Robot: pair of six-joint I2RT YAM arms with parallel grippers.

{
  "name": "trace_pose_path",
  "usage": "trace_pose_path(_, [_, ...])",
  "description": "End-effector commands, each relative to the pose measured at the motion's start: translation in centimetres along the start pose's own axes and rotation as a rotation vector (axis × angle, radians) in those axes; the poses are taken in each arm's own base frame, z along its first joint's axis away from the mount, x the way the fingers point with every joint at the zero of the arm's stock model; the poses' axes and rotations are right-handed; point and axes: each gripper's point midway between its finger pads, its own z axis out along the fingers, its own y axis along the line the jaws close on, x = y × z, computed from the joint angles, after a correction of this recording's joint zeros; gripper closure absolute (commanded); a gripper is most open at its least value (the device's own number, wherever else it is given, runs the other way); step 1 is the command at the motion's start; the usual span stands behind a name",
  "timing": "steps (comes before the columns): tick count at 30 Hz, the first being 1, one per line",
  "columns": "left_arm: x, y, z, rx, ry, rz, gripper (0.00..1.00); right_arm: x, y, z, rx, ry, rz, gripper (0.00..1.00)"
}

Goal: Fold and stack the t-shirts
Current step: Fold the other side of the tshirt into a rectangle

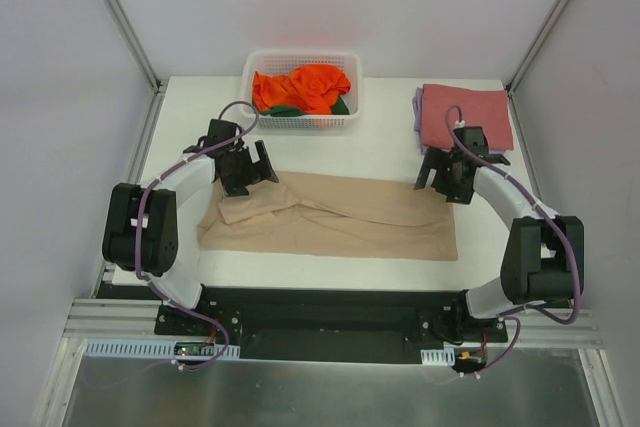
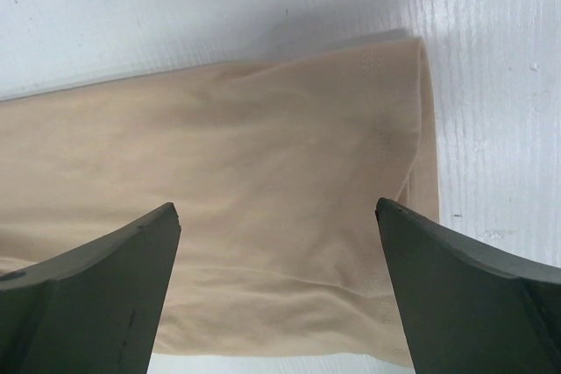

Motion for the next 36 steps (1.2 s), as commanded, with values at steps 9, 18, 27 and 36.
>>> trace_pose_path(9, [4.0,-1.3,-0.4,0.052,0.133,0.094,0.01,0.0,0.4,-2.6,-0.044,-0.065,-0.017,0.04])
trace_pose_path(18, [8.7,-2.6,-2.7,0.145,0.176,0.184,0.01,0.2,0.6,-3.2,-0.061,-0.083,-0.015,0.04])
trace_pose_path(27, [15.4,-4.8,-4.0,0.234,0.292,0.319,0.01,0.2,0.9,-3.6,-0.085,-0.09,-0.023,0.04])
trace_pose_path(36, [21.7,-6.3,-7.2,0.304,0.355,0.431,0.01,-0.1,0.5,-4.4,-0.068,-0.13,-0.025,0.04])
